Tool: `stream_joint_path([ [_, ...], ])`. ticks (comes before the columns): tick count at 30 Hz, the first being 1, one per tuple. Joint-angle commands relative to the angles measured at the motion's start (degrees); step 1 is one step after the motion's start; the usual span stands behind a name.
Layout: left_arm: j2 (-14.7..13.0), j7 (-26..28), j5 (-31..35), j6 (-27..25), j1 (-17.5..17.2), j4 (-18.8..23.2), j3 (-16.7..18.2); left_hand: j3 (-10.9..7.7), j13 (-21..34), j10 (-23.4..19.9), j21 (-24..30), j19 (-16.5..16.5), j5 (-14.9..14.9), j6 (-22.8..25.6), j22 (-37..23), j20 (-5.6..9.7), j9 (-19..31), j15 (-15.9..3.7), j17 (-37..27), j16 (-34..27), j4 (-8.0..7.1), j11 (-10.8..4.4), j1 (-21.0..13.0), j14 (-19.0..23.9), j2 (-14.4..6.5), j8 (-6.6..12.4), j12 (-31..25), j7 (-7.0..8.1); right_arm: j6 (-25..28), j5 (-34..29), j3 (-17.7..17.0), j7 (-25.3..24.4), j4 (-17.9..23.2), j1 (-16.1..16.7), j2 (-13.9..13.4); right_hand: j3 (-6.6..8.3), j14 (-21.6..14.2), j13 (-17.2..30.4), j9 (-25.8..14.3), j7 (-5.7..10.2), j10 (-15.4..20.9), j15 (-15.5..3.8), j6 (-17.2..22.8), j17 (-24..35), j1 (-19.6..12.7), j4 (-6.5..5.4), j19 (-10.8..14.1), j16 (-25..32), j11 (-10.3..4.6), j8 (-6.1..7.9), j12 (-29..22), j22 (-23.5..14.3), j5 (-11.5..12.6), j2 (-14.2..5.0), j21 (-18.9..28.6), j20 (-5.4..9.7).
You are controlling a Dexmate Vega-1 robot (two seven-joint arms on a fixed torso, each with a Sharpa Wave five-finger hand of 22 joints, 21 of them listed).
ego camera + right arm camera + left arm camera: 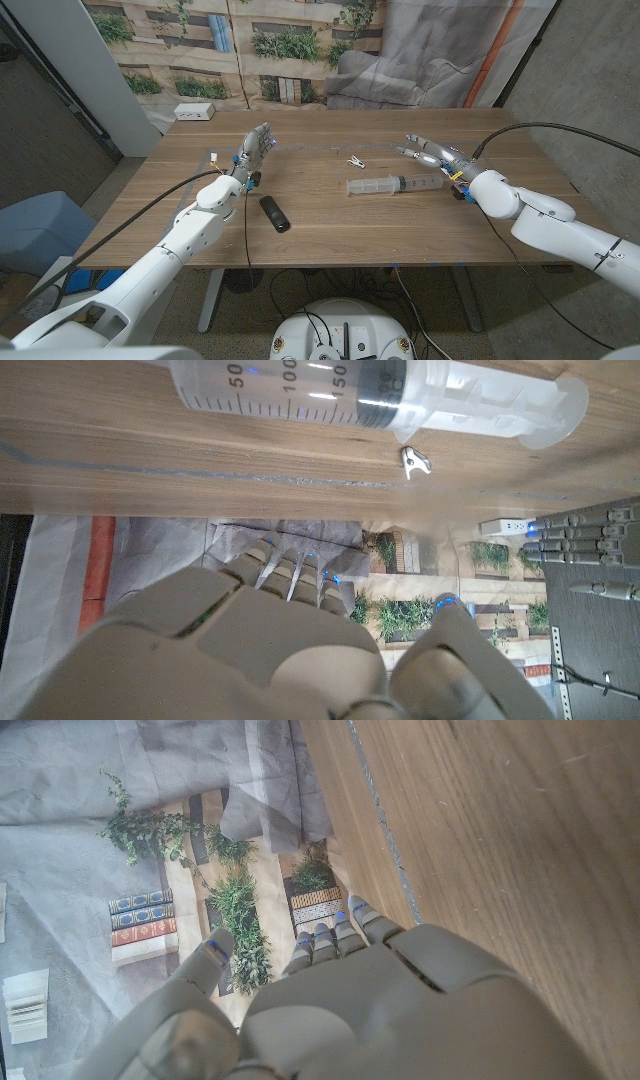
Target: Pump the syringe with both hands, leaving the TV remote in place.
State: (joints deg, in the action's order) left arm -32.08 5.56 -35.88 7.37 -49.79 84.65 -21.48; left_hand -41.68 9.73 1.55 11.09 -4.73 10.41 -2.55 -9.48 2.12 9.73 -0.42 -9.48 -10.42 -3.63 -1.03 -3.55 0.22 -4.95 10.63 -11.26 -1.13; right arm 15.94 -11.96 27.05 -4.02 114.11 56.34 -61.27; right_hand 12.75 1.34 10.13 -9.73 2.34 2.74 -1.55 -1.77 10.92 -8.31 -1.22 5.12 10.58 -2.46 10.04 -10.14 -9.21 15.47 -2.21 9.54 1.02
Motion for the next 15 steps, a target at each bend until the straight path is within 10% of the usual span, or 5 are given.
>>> stream_joint_path([
  [1, 0.5, 0.5, -0.1, -0.6, -0.1, 0.1, -0.3, -0.48, 0.2, -0.5, 0.3, -0.4, 0.3, 0.1, -0.2, 0.57, 0.2, -0.12, -0.1, -0.2, -0.19, -0.46, 0.5, 0.7, -4.6, -0.15, -0.1, -0.18, 7.5, -7.5, 1.5, 7.9, 5.5, -0.8, -6.0, 0.26, 0.9, 0.2, -0.3, 0.08, -0.9, -0.1, -1.6, -0.1, -1.1, 1.15, -0.8, -0.1, -0.1, -0.15, 0.1, -0.3, -0.3, 0.39, 0.3, -0.09],
  [15, 0.0, 2.2, 0.1, -1.8, -1.0, 1.7, -0.2, -0.55, 0.2, -0.6, 0.3, -0.5, 0.3, 0.2, -0.3, 0.62, 0.2, -0.02, -0.2, -0.1, -0.46, -0.44, 0.7, 0.7, -4.7, -0.15, -0.1, -0.2, 7.9, -11.6, 3.7, 20.0, 6.6, -5.2, -7.5, 1.43, 2.7, 0.4, -0.4, 0.63, -4.7, 1.57, -7.3, 0.0, -5.2, 5.41, -1.1, 0.2, 1.07, -0.2, 0.1, -0.3, -1.3, 1.4, 0.9, -0.99],
])
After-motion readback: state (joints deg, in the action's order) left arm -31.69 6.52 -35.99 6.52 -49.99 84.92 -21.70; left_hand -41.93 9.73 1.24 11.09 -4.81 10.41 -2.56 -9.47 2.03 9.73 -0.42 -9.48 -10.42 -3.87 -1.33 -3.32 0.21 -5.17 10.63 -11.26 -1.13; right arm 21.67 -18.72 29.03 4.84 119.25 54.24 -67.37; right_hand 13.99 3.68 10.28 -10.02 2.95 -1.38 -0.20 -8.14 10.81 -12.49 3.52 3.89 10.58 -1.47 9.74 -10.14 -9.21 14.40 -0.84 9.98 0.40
